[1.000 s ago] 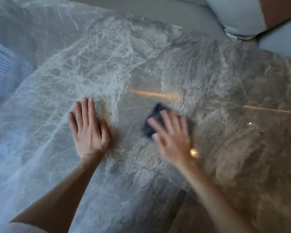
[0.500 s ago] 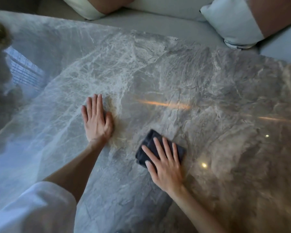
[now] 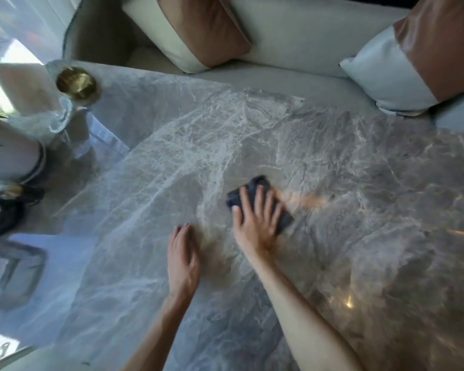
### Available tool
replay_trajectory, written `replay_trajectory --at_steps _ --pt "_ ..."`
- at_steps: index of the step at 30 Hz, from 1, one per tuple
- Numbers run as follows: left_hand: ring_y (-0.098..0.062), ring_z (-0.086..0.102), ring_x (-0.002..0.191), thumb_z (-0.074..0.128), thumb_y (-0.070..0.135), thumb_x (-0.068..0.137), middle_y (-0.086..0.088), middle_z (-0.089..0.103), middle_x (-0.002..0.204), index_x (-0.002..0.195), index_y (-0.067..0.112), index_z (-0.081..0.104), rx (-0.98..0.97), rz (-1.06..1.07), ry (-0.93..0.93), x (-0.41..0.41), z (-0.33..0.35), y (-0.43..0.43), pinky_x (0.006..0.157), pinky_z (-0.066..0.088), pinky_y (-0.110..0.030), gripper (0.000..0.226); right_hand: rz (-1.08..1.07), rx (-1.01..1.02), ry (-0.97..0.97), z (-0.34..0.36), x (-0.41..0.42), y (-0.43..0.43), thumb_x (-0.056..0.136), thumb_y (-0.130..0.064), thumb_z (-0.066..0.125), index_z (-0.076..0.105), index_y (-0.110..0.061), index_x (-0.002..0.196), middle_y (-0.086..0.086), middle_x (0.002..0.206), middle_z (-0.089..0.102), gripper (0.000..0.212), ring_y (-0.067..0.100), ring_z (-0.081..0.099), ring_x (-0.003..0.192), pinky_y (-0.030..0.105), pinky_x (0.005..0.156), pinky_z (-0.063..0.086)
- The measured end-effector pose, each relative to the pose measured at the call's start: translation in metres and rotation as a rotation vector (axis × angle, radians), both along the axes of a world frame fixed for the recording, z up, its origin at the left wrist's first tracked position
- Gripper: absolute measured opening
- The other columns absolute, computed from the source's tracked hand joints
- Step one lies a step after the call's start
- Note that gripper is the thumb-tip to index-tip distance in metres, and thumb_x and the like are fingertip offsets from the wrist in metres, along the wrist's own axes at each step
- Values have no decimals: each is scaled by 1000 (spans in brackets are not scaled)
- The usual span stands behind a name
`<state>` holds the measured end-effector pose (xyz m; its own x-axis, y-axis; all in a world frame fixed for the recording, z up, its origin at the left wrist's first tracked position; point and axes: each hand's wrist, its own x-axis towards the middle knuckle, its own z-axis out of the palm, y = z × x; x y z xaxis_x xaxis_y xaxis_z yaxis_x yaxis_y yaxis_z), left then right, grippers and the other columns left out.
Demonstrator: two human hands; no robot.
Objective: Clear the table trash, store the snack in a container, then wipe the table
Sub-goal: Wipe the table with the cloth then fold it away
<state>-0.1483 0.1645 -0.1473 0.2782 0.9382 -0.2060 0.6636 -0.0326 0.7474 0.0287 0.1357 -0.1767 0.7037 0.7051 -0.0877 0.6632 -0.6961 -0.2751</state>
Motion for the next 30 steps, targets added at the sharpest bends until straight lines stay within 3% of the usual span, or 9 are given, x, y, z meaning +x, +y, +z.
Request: replay_trajectory --at_steps 3,7,11,13,15,18,22,25,30 --pt "-33 49 129 41 8 86 -20 56 136 131 -1 53 -33 101 3 3 8 -13 113 36 -47 47 377 61 61 -3 -59 -9 99 -50 34 37 -38 145 -3 155 37 48 23 29 146 50 119 20" --pt "-29 42 134 42 5 95 -13 48 144 142 9 43 -165 293 38 -8 27 -35 115 34 -44 47 733 34 134 3 -89 -67 99 -41 33 49 -41 134 -13 150 44 38 13 33 144 39 121 16" --pt "-29 39 137 41 8 96 -14 44 147 144 8 40 -246 257 95 -20 51 -55 115 31 -43 47 884 81 280 16 -97 -125 101 -41 39 59 -40 122 -20 139 55 29 5 40 138 32 119 19" --pt "-31 38 138 40 13 98 -16 42 149 144 6 39 -347 283 86 -24 64 -56 117 30 -45 47 785 102 454 24 -102 -139 100 -42 39 64 -37 119 -19 134 59 32 2 44 134 26 120 18" --pt "-33 40 136 40 21 98 -18 43 149 145 4 37 -480 336 79 -26 77 -52 115 32 -47 50 485 103 863 41 -109 -139 99 -41 41 65 -34 119 -17 127 65 32 0 52 126 23 115 30" --pt "-34 49 129 42 35 99 -17 52 139 141 4 41 -553 313 69 -28 96 -46 110 39 -46 52 15 230 1384 73 -110 -115 100 -35 46 70 -37 112 -15 118 70 26 -1 63 112 10 89 48" --pt "-15 61 87 46 50 95 2 63 91 96 18 57 -533 158 -103 -30 133 -27 72 46 -25 34 -289 361 1510 104 -116 -66 99 -39 46 66 -32 116 -15 107 74 27 1 69 100 11 74 52" --pt "-7 67 88 57 40 94 -1 70 99 109 12 61 -575 24 -185 -39 155 -3 66 50 -11 32 -339 483 1517 123 -137 -23 102 -32 41 67 -28 114 -7 110 74 29 8 69 102 18 81 53" --pt "-23 67 88 66 13 88 -10 67 93 96 5 59 -458 -11 -137 -65 175 56 74 51 -30 14 -433 550 1685 129 -173 30 94 -60 32 64 -26 123 -2 113 74 54 11 67 108 26 89 50"
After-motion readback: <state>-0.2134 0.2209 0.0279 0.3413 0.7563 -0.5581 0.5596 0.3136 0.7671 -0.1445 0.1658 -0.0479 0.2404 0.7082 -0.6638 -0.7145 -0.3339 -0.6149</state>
